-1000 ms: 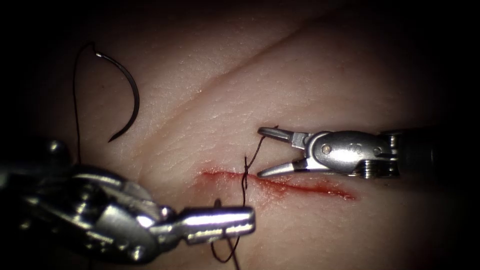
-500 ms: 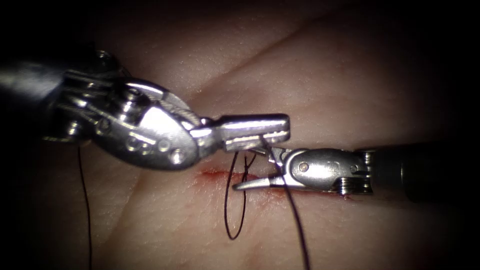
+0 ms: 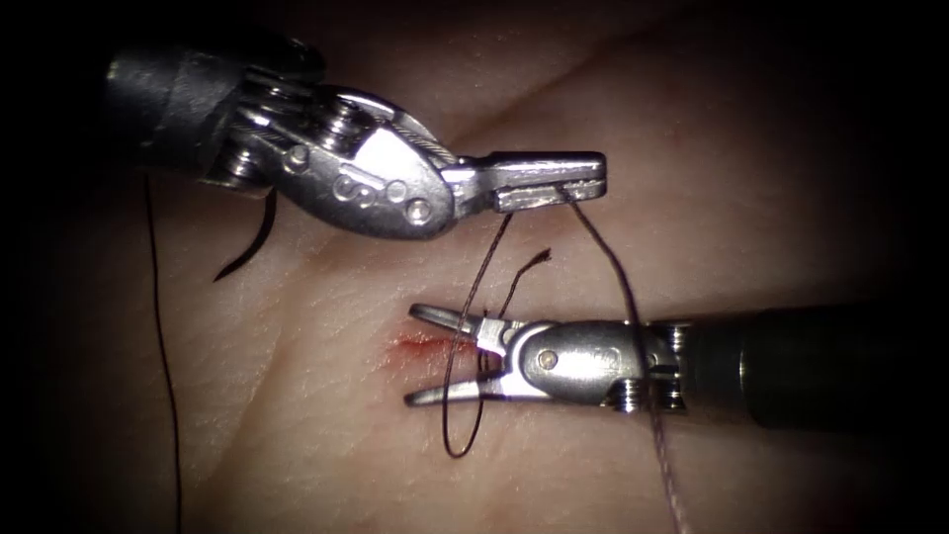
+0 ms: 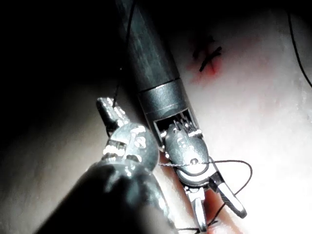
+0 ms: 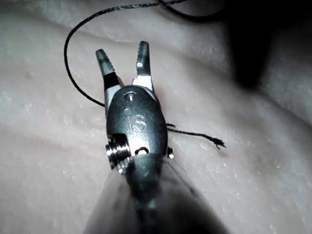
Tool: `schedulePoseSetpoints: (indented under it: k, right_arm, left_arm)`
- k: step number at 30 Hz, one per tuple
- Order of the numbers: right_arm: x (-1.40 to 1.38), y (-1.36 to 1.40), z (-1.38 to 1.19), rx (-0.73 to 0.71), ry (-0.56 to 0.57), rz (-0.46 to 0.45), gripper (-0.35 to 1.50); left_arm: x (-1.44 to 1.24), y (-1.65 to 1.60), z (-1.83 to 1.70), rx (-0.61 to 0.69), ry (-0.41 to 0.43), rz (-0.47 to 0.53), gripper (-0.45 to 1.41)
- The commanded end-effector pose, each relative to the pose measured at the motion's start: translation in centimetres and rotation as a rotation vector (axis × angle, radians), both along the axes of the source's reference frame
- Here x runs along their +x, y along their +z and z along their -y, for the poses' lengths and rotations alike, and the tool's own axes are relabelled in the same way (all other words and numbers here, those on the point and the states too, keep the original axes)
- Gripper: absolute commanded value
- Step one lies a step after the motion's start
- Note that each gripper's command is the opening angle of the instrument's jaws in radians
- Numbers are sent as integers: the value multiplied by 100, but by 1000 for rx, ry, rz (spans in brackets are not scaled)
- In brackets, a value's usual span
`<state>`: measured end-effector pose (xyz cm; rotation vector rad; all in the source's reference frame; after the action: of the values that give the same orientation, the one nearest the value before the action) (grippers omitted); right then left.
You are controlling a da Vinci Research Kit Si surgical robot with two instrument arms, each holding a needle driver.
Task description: Wound Closure
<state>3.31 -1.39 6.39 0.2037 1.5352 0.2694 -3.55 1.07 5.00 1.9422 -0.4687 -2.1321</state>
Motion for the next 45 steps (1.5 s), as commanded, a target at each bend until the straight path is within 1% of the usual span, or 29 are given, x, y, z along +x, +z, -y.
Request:
schedulePoseSetpoints:
  k: [1,5,7,10,16,17,18,20,24,29,32,37,42,45]
  right_arm:
    - [9,5,11,-2,-12,-13,-35]
    - [19,7,15,-11,-23,-37,-35]
    - [20,7,16,-11,-21,-39,-35]
    - [21,6,16,-10,-22,-51,-35]
    - [21,2,16,-11,-18,-116,-35]
    - [22,-1,15,-10,-25,-131,-35]
    - [22,-1,15,-10,-25,-131,-35]
    - [25,-8,13,-7,-30,-148,-35]
    - [31,-16,8,-1,-36,-164,-35]
    - [42,-31,-1,8,-48,-195,-35]
    - [46,-35,-4,11,-45,-206,-35]
    - [41,-41,-6,17,-38,-247,-35]
    - [22,-48,-10,32,-18,-299,-35]
    - [13,-49,-14,43,-5,-312,-35]
  left_arm:
    - [-8,9,-3,11,-1,2,-45]
    - [-15,31,-15,26,6,7,-45]
    - [-15,33,-16,31,6,8,-45]
    - [-13,41,-19,29,14,18,-45]
    - [-7,63,-24,50,30,48,-45]
    - [-5,71,-25,51,33,52,-45]
    - [-5,71,-25,51,33,52,-45]
    - [-3,82,-25,57,37,57,-45]
    - [-2,91,-29,66,39,62,-45]
    - [-1,98,-32,75,31,73,-45]
    - [1,99,-32,74,28,80,-45]
    - [7,102,-32,74,26,69,-45]
    - [22,116,-34,70,26,60,-45]
    - [29,126,-32,76,25,61,-45]
